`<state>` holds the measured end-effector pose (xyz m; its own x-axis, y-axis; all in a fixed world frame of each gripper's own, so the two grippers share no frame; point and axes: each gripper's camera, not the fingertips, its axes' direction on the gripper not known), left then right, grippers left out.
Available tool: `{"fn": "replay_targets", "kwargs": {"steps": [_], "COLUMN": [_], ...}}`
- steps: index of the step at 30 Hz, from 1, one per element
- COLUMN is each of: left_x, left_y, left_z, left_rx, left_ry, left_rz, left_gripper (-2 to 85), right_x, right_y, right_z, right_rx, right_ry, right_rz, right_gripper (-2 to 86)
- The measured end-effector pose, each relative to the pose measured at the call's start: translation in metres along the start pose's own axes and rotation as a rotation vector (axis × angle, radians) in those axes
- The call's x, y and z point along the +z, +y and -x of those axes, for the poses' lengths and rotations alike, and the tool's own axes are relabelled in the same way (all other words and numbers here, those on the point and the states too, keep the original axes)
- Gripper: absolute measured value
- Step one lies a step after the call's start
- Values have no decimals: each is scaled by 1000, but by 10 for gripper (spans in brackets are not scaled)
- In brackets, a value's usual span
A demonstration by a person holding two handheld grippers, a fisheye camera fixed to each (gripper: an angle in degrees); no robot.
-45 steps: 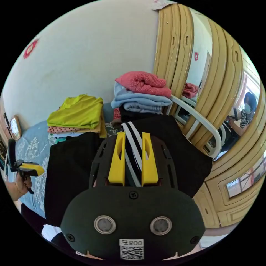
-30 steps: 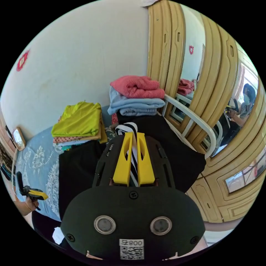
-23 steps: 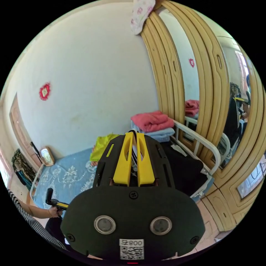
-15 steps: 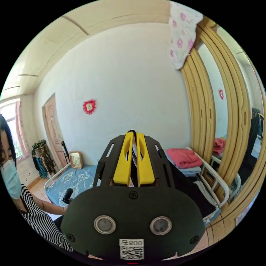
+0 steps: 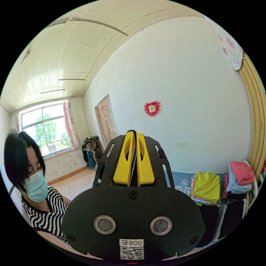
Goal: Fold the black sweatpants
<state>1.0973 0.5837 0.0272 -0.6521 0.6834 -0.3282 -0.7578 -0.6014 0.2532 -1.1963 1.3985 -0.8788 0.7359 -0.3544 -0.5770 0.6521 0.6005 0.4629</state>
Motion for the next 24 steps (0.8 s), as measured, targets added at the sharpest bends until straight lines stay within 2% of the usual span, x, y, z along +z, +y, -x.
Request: {"fn": "replay_targets", "kwargs": {"steps": [8, 10, 13, 17, 24], "left_x": [-139, -161, -180, -218, -364], "left_y": [57, 75, 84, 80, 56], "left_z": [-36, -47, -56, -80, -112], "left_rx": [-93, -115, -135, -101, -103], "left_ry": [-23, -73, -82, -181, -419], "left_rz": [-35, 8, 41, 45, -129], "left_gripper": [120, 82, 33, 18, 11], "right_x": [101, 120, 156, 193, 235], "right_y": [42, 48, 62, 83, 111], "right_z": [99, 115, 133, 136, 98], "right_rx": [-63, -87, -106, -96, 19], "right_ry": [-222, -244, -239, -175, -132], "right_rz": [90, 106, 156, 183, 165], "right_gripper": [13, 13, 13, 12, 11]}}
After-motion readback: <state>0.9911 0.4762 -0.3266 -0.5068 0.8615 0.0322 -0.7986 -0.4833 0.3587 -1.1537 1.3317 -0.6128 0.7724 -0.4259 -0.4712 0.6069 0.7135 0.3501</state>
